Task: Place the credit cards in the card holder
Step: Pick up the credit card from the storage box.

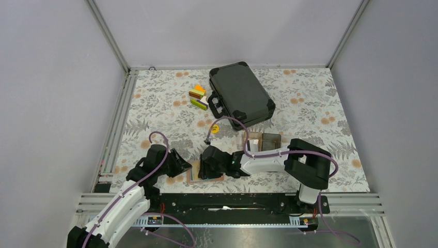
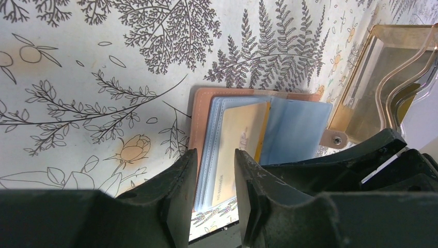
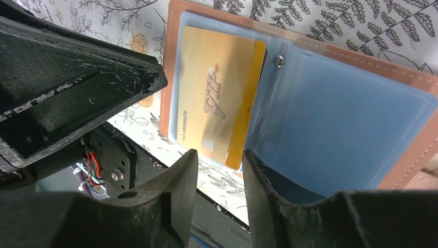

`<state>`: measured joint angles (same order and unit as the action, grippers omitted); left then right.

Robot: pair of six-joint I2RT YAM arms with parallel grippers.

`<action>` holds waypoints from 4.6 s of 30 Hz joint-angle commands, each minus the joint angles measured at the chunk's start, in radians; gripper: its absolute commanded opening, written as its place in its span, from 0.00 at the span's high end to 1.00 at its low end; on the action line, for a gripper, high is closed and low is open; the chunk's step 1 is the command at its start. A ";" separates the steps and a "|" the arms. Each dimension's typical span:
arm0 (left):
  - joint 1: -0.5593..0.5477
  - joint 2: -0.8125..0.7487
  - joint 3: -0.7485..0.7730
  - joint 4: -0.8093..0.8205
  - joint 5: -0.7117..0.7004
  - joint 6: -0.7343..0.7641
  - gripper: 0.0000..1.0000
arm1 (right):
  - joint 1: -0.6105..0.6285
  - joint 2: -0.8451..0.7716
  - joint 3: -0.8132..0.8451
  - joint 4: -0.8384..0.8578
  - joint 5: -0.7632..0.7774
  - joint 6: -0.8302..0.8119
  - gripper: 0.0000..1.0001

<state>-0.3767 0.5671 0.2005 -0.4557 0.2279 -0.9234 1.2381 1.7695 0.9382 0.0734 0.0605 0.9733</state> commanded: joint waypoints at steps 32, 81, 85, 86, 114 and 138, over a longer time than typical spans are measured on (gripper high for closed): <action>0.013 0.109 0.366 -0.121 -0.165 0.245 0.05 | -0.203 -0.408 0.069 -0.534 0.194 -0.333 0.24; 0.243 0.192 0.547 -0.095 -0.175 0.479 0.01 | -0.959 -0.633 -0.269 -0.588 -0.140 -0.498 0.31; 0.249 0.192 0.547 -0.094 -0.168 0.477 0.01 | -0.959 -0.652 -0.268 -0.588 -0.158 -0.488 0.32; 0.251 0.192 0.546 -0.094 -0.167 0.477 0.01 | -0.958 -0.655 -0.267 -0.588 -0.160 -0.486 0.32; 0.273 0.204 0.539 -0.087 -0.128 0.474 0.01 | -0.959 -0.709 -0.248 -0.631 -0.143 -0.484 0.53; 0.282 0.223 0.534 -0.082 -0.085 0.471 0.01 | -0.959 -0.715 -0.253 -0.632 -0.114 -0.475 0.76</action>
<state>-0.1028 0.7834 0.7403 -0.5873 0.1181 -0.4496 0.2821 1.0740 0.6727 -0.5491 -0.0628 0.4870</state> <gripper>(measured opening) 0.985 0.257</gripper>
